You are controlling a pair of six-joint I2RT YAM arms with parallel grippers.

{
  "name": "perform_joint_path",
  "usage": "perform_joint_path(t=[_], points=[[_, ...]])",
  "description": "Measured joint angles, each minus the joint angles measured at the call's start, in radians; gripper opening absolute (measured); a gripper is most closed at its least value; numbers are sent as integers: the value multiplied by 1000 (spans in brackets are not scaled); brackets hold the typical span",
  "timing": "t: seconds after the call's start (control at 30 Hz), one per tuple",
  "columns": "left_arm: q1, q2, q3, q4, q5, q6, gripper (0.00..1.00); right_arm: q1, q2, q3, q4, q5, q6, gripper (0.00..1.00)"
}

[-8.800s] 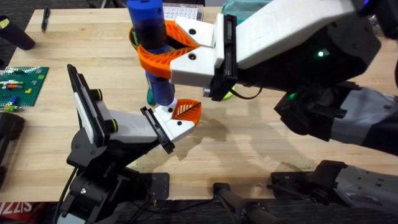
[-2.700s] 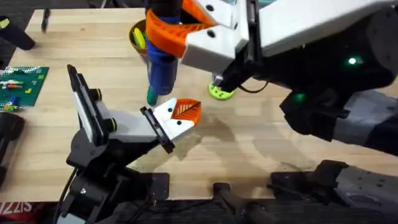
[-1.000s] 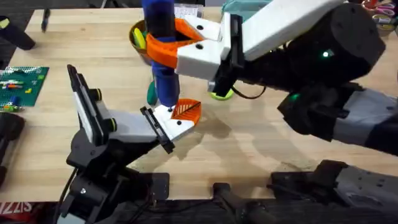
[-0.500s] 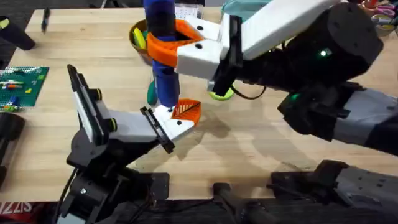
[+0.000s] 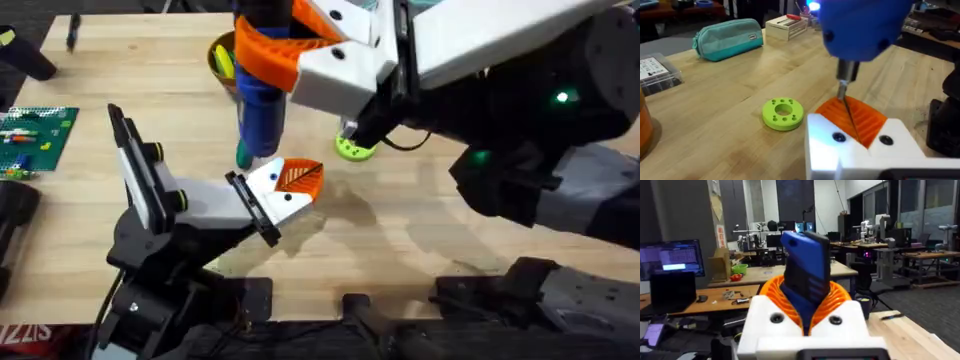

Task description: Pick up the gripper from the table and insert it into the empty holder that is missing its gripper. Then pick up a screw, insert it into the mounting hole, and use the screwdriver to tighten it. Finally, clean up the table by picking up the vegetable and placing it into the bucket.

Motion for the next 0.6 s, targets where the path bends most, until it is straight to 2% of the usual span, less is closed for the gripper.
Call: perform_joint_path(t=[0.13,0.23,0.37,0.6], points=[[0,0,0,0,0,0,17,-13,0,0,-9,-6,-2,45],[0,0,0,0,0,0,17,-56,0,0,-34,-11,-21,48],[0,0,0,0,0,0,17,-170,0,0,-134,-4,-64,47],[0,0,0,0,0,0,17,-359,0,0,-323,107,-95,46]])
